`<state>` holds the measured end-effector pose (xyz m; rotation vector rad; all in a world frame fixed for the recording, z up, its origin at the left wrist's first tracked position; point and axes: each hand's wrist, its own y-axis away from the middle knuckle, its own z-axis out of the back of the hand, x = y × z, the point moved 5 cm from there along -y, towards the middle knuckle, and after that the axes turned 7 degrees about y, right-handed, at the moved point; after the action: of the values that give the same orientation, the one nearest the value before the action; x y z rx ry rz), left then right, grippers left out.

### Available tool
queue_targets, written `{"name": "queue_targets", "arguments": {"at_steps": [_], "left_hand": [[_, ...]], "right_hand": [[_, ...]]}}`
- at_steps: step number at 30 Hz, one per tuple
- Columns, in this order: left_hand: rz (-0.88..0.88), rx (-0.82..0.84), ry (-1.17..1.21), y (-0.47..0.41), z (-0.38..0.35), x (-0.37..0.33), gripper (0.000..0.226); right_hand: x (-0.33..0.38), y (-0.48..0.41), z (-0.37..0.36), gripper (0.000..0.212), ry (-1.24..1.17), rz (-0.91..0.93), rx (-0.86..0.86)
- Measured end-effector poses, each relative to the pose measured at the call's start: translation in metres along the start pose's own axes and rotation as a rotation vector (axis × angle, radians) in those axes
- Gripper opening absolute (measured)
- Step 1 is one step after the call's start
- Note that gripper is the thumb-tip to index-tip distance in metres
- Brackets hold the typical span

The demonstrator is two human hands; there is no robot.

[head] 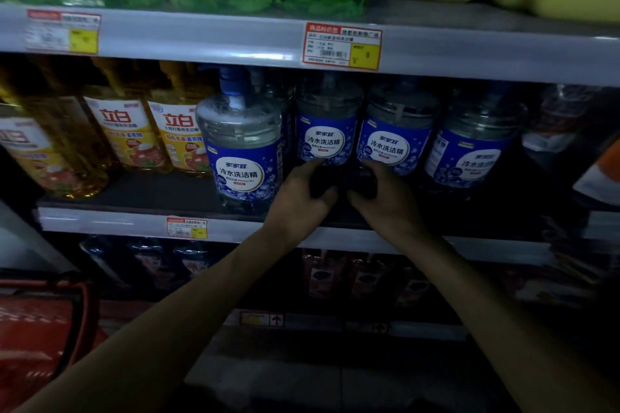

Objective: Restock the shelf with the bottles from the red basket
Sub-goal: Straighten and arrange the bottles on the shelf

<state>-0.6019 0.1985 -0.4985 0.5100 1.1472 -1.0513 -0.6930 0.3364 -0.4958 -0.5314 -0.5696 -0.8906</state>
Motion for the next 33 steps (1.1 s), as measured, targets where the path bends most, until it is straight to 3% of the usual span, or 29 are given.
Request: {"name": "queue_targets", "arguments": {"at_steps": [6, 10, 14, 20, 26, 30, 33], "left_hand": [[-0.167, 0.115, -0.52, 0.011, -0.012, -0.009, 0.079], [-0.202, 0.135, -0.677, 0.007, -0.026, -0.015, 0.078], [-0.22, 0.087, -0.719, -0.001, -0.037, -0.025, 0.081], [-0.211, 0.015, -0.656, -0.011, -0.067, -0.03, 0.086], [-0.289, 0.015, -0.738, -0.018, -0.086, -0.026, 0.091], [-0.268, -0.017, -0.638, -0.028, -0.092, -0.025, 0.093], [-0.246, -0.033, -0.553, -0.036, -0.091, -0.025, 0.093]], "right_hand": [[-0.015, 0.014, 0.021, 0.091, 0.285, 0.053, 0.026], [-0.039, 0.015, 0.028, 0.109, 0.306, -0.03, 0.075], [-0.055, 0.015, 0.04, 0.112, 0.244, -0.098, 0.048], [-0.058, 0.016, 0.056, 0.081, 0.003, -0.149, -0.058], [-0.055, 0.0, 0.058, 0.057, -0.174, -0.218, -0.143], [-0.055, -0.01, 0.057, 0.026, -0.256, -0.261, -0.196], [-0.052, -0.015, 0.053, 0.034, -0.268, -0.247, -0.186]]}}
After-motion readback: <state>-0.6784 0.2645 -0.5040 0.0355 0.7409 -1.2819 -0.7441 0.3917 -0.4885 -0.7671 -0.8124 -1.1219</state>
